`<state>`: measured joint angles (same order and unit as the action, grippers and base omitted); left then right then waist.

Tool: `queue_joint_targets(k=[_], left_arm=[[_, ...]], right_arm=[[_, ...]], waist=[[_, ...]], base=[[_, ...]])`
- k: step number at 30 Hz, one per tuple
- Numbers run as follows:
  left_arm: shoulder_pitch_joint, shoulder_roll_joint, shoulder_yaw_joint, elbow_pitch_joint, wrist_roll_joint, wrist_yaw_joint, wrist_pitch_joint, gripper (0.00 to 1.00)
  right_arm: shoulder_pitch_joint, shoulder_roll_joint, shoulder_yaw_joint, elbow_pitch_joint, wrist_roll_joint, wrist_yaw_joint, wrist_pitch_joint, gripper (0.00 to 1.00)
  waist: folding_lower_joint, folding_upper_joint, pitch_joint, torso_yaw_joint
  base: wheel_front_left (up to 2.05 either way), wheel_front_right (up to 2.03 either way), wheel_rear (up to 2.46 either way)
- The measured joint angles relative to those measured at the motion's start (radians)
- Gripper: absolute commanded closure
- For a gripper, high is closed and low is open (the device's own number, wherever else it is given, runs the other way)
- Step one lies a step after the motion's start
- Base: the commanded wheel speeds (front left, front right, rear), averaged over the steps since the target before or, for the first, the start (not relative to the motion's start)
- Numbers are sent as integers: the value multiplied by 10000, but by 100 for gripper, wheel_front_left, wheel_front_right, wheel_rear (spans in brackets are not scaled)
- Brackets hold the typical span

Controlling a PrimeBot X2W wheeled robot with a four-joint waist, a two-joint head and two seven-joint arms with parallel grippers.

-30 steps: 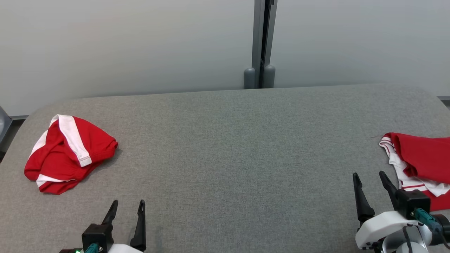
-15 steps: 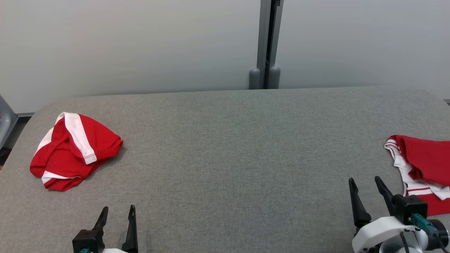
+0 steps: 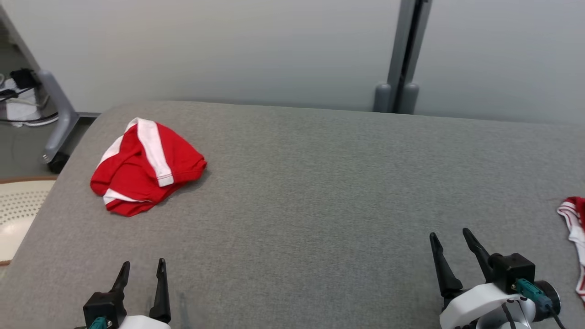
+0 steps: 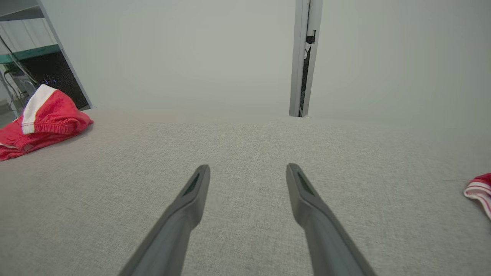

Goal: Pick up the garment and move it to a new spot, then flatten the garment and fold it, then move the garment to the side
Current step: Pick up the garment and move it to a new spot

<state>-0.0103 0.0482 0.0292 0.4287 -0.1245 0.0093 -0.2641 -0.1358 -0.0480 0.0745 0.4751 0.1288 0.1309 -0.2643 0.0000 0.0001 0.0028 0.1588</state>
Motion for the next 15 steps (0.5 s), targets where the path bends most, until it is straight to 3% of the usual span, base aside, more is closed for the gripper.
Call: queue_joint_targets(k=[15], left_arm=[[-125,6,529,61,-82,-186,-2,0]], right_arm=[[-180,6,851,-12,104,0,0,0]], waist=[[0,0,360,2355]], base=[[0,0,0]])
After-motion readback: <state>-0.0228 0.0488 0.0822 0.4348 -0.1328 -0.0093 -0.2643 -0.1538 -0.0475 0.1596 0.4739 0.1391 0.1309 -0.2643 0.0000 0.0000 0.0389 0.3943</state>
